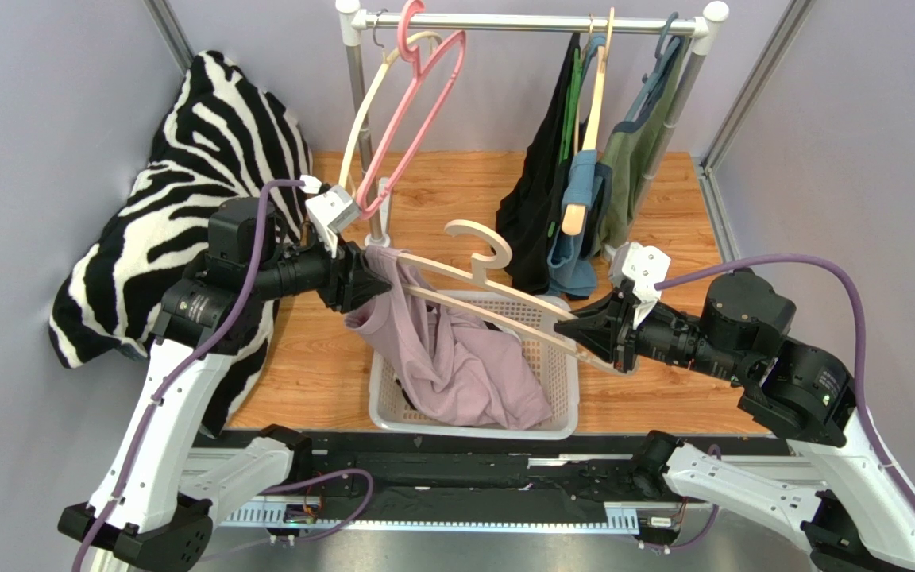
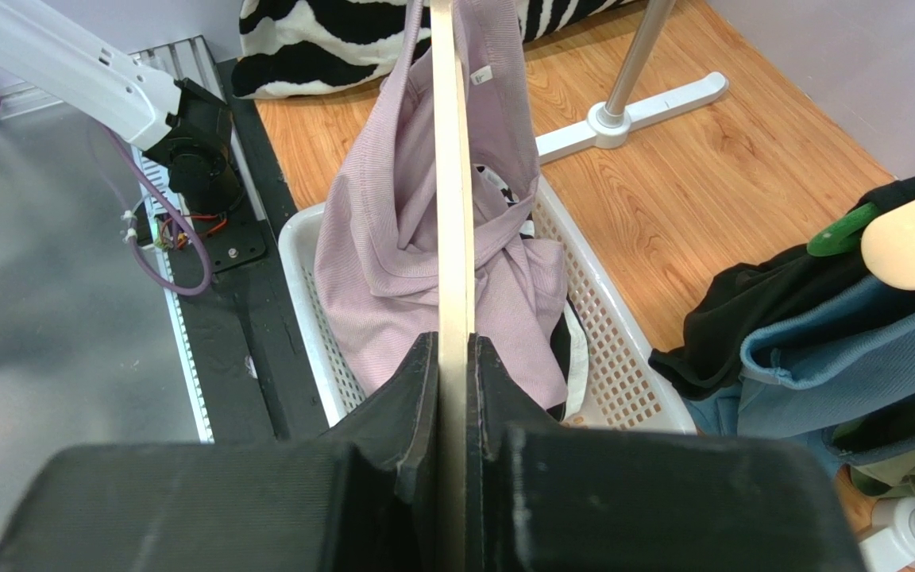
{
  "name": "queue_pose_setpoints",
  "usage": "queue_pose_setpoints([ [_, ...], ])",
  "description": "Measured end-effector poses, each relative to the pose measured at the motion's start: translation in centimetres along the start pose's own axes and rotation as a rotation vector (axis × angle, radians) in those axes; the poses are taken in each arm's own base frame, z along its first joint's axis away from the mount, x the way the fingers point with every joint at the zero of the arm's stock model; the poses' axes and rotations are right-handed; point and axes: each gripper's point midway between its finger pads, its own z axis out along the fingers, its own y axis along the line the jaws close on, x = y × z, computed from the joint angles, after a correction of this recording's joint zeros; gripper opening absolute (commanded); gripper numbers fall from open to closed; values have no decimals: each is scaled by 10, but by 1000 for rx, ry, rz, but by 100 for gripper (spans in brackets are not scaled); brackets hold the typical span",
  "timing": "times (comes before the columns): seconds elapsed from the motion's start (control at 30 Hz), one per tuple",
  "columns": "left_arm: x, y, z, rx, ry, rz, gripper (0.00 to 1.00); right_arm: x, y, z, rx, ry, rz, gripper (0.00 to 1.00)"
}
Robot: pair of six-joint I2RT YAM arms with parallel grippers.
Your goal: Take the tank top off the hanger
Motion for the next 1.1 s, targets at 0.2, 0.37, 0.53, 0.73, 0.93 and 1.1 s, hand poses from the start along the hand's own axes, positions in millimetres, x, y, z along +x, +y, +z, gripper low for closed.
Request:
queue_pose_setpoints([
  [0.2, 2, -2, 7, 35, 13, -25, 20, 0, 1, 0, -4, 0, 1, 0],
  [0.37, 2, -4, 8, 54, 18, -32, 0, 0, 1, 0, -3, 0, 0, 0],
  [0.53, -17, -10, -7, 43, -18, -6, 0, 0, 0, -2, 1, -4, -2, 0],
  [0.73, -59, -19, -39, -7, -119, 67, 0, 6, 0, -14, 24, 6, 0, 0],
  [0.93, -85, -23, -50, -16, -168, 106, 0, 14, -3, -55, 103, 0, 0, 0],
  [1.1, -95, -35, -39, 67, -149, 134, 0, 4, -10, -107, 218, -86, -2, 0],
])
